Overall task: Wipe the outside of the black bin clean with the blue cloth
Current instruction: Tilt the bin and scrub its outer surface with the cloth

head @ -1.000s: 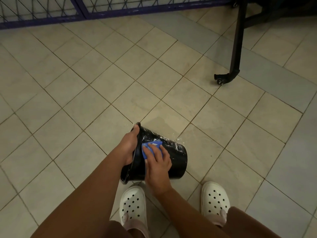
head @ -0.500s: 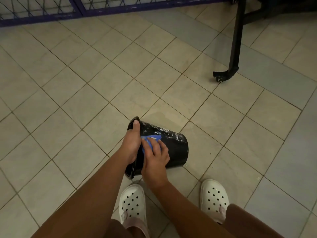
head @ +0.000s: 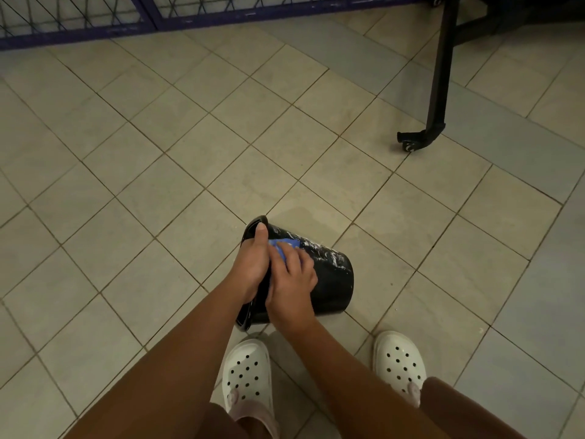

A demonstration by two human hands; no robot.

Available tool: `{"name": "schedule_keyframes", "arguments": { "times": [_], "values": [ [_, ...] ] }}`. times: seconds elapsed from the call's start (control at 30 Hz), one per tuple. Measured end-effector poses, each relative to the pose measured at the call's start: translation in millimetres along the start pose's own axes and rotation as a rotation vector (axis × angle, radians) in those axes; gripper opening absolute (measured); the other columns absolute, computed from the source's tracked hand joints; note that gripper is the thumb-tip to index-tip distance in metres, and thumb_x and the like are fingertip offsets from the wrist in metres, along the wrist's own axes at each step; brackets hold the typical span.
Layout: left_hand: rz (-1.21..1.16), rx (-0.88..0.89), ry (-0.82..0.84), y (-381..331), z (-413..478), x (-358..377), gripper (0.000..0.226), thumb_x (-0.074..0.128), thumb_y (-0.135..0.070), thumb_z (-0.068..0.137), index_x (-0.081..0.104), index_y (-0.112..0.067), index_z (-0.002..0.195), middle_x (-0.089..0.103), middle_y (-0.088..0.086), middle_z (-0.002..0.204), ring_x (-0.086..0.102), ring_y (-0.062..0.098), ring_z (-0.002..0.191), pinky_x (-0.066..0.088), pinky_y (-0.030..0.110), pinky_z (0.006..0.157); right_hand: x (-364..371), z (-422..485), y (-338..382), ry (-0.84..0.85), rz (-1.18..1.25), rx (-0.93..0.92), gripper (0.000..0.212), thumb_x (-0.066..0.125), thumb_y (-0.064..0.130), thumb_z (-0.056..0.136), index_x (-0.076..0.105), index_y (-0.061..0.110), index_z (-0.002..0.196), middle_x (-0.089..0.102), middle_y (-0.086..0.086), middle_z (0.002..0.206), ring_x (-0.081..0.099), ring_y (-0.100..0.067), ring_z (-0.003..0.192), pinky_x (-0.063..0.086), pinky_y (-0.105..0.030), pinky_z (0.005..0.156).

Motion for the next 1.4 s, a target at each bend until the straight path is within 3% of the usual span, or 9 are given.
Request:
{"name": "schedule_keyframes", "arguments": {
  "times": [0.27,0.4,0.5,0.63,0.83,0.93,1.03,1.23,1.4],
  "values": [
    [-0.035,0.004,-0.055,-2.1,-4.0,6.0,0.052,0.025,-0.052,0.104,0.065,-0.018,0.102,0.070,0.009,0.095,0.067,0.022,0.091,0.051,0.033,0.071,-6.4,0.4,-17.1,-0.029,-0.027,0.216,0.068,0.058,0.017,0.085,0.026,0.030,0.144,0.022,0.002,0.146,0.010,-0.020,0.131,0.024,-0.048,0.107],
    [0.019,0.048,-0.087,-3.5,-1.5,-5.2,0.052,0.027,-0.049,0.104,0.065,-0.018,0.086,0.071,0.007,0.087,0.067,0.019,0.082,0.049,0.029,0.067,8.7,-14.8,-8.9,-0.033,-0.044,0.066,0.079,0.066,0.014,0.077,0.025,0.029,0.143,0.021,0.000,0.144,0.012,-0.023,0.131,0.021,-0.051,0.106],
    [0.023,0.054,-0.101,-2.5,-0.7,-7.6,0.055,0.027,-0.050,0.104,0.067,-0.013,0.098,0.071,0.009,0.093,0.068,0.022,0.087,0.052,0.032,0.073,0.4,-0.4,-17.1,0.014,-0.072,-0.068,0.073,0.062,0.014,0.081,0.027,0.028,0.143,0.029,0.000,0.143,0.016,-0.023,0.131,0.028,-0.053,0.105],
    [0.021,0.043,-0.159,-3.5,-2.0,-2.7,0.056,0.026,-0.051,0.103,0.059,-0.009,0.118,0.065,0.010,0.097,0.063,0.026,0.091,0.051,0.038,0.079,-6.8,5.8,-29.5,0.043,-0.072,0.108,0.077,0.065,0.025,0.082,0.021,0.030,0.146,0.024,0.000,0.147,0.012,-0.021,0.132,0.023,-0.047,0.108],
    [0.097,0.091,-0.149,-2.5,-1.8,-6.1,0.053,0.027,-0.047,0.105,0.064,-0.010,0.098,0.068,0.009,0.088,0.064,0.020,0.082,0.048,0.029,0.067,11.2,-18.4,-1.8,-0.068,-0.081,0.031,0.086,0.076,0.011,0.062,0.036,0.020,0.137,0.039,-0.009,0.134,0.027,-0.028,0.122,0.041,-0.055,0.093],
    [0.139,0.088,-0.130,-2.3,-2.9,-8.0,0.053,0.027,-0.047,0.105,0.065,-0.012,0.094,0.069,0.009,0.088,0.067,0.026,0.088,0.054,0.034,0.077,1.8,4.7,-9.5,-0.029,-0.100,-0.011,0.075,0.065,0.009,0.075,0.031,0.023,0.141,0.036,-0.009,0.139,0.026,-0.028,0.125,0.033,-0.053,0.100],
    [0.153,0.072,-0.142,-3.3,-5.1,-6.8,0.056,0.025,-0.051,0.103,0.060,-0.009,0.117,0.065,0.013,0.100,0.063,0.031,0.099,0.052,0.046,0.093,-13.7,17.9,-38.5,0.020,-0.131,0.252,0.067,0.055,0.014,0.086,0.024,0.028,0.144,0.024,-0.007,0.146,0.018,-0.028,0.131,0.024,-0.050,0.106],
    [0.164,0.074,-0.179,-6.9,-5.1,-8.9,0.048,0.025,-0.046,0.105,0.057,-0.012,0.094,0.061,0.006,0.081,0.058,0.016,0.076,0.045,0.028,0.064,-3.2,-9.2,-12.2,0.009,-0.089,0.148,0.070,0.058,0.013,0.082,0.029,0.023,0.144,0.026,-0.010,0.144,0.018,-0.028,0.127,0.025,-0.053,0.105],
    [0.194,0.094,-0.185,-6.2,-4.7,-13.3,0.051,0.025,-0.047,0.105,0.061,-0.011,0.108,0.065,0.009,0.092,0.062,0.026,0.092,0.049,0.035,0.080,-10.0,14.7,-31.0,0.054,-0.155,0.225,0.065,0.051,0.014,0.086,0.024,0.027,0.144,0.025,-0.007,0.143,0.019,-0.028,0.129,0.025,-0.051,0.105]
  ]
}}
Point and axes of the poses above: each hand's wrist, its own z-axis towards the middle knuckle, its own x-axis out of the palm, y = z × x, the point moved 1 cm from there along z, towards the middle knuckle
